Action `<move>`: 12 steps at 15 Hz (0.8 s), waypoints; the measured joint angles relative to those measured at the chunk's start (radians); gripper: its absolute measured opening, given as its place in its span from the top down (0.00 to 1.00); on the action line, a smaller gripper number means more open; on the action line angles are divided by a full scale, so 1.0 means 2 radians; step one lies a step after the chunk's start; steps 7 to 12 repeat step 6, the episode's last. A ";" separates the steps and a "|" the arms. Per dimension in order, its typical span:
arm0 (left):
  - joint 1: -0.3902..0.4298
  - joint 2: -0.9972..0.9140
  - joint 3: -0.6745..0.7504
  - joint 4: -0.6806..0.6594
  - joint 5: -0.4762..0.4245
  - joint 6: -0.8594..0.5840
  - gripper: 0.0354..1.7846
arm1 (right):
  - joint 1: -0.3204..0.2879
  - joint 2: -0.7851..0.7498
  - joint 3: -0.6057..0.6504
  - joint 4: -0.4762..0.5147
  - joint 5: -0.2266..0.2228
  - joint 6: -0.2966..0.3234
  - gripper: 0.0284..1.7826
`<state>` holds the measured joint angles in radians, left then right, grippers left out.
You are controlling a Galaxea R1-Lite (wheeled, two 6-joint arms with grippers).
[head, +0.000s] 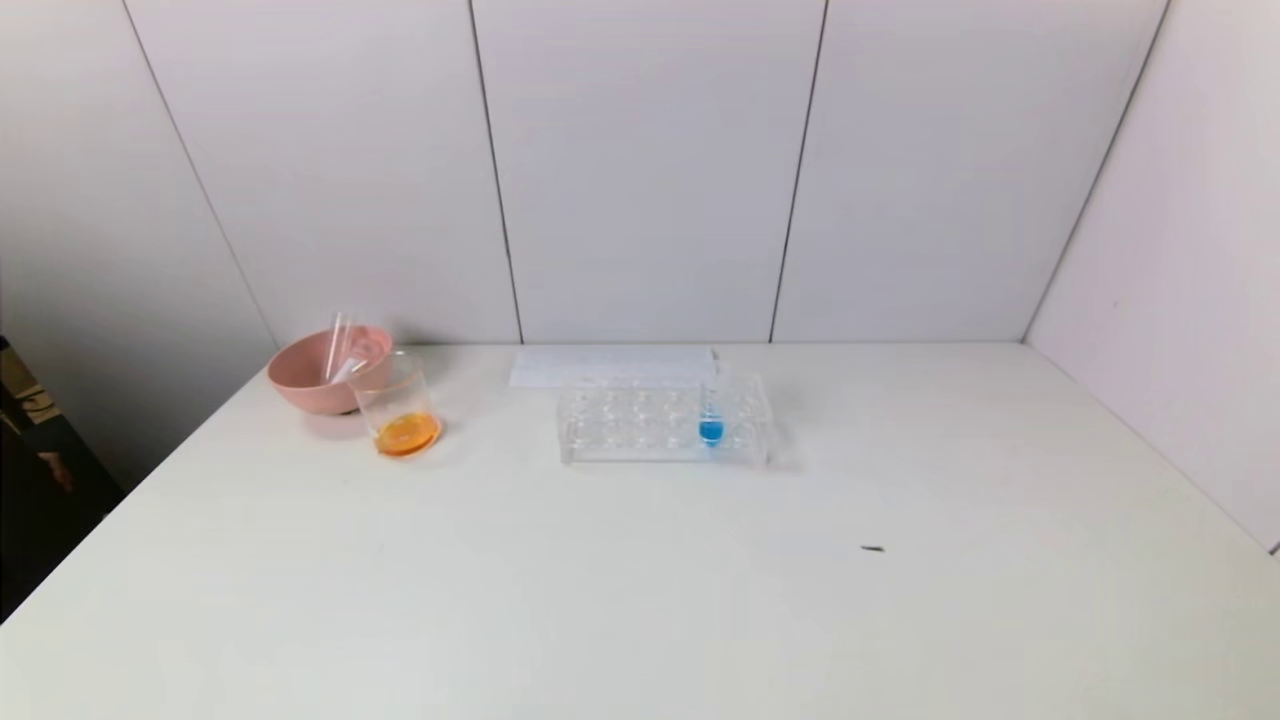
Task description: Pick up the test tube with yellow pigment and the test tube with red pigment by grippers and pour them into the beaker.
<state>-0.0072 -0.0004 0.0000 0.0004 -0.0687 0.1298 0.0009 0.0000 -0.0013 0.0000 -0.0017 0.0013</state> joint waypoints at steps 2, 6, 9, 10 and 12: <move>0.000 0.000 0.000 0.000 0.000 -0.003 0.01 | 0.000 0.000 0.000 0.000 0.000 0.000 0.05; 0.000 0.000 0.000 0.000 0.001 -0.007 0.01 | 0.000 0.000 0.000 0.000 0.000 0.000 0.05; 0.000 0.000 0.000 0.000 0.001 -0.007 0.01 | 0.000 0.000 0.000 0.000 0.000 0.000 0.05; 0.000 0.000 0.000 0.000 0.001 -0.007 0.01 | 0.000 0.000 0.000 0.000 0.000 0.000 0.05; 0.000 0.000 0.000 0.000 0.001 -0.007 0.01 | 0.000 0.000 0.000 0.000 0.000 0.000 0.05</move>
